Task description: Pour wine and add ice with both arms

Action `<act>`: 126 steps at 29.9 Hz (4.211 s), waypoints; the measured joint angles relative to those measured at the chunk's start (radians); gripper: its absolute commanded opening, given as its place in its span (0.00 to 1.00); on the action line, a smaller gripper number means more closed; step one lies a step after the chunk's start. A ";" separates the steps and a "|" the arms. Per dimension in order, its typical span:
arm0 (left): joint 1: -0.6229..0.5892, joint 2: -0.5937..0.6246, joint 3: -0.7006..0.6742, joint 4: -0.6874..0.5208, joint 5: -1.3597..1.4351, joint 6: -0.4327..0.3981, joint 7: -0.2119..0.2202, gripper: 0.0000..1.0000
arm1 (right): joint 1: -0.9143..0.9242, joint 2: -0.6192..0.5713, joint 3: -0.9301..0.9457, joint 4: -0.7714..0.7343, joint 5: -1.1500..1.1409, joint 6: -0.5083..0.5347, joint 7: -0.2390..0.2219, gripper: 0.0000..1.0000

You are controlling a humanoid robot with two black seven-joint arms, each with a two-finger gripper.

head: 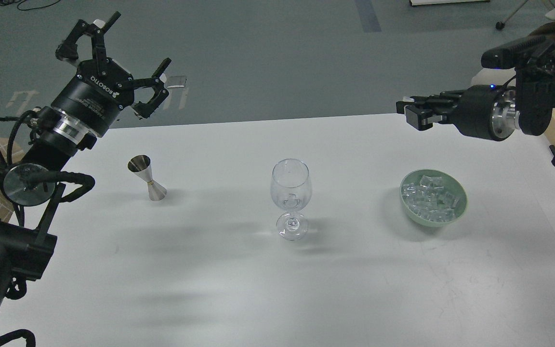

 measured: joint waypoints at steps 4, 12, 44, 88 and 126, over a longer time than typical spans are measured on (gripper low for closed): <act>0.000 0.000 0.000 0.000 0.000 0.000 0.000 0.98 | 0.060 0.039 0.000 0.009 0.005 0.000 0.000 0.00; -0.004 -0.003 0.000 0.000 0.000 0.001 0.000 0.98 | 0.116 0.102 0.000 0.055 0.007 0.000 0.000 0.00; -0.018 -0.002 0.000 0.001 0.000 0.009 0.000 0.98 | 0.109 0.188 -0.088 0.157 0.008 0.000 -0.002 0.00; -0.036 -0.028 0.000 0.011 0.001 0.010 0.000 0.98 | 0.083 0.159 -0.225 0.198 0.002 0.000 -0.017 0.00; -0.053 -0.045 0.002 0.014 0.004 0.011 -0.001 0.98 | 0.083 0.235 -0.249 0.138 -0.005 0.000 -0.019 0.00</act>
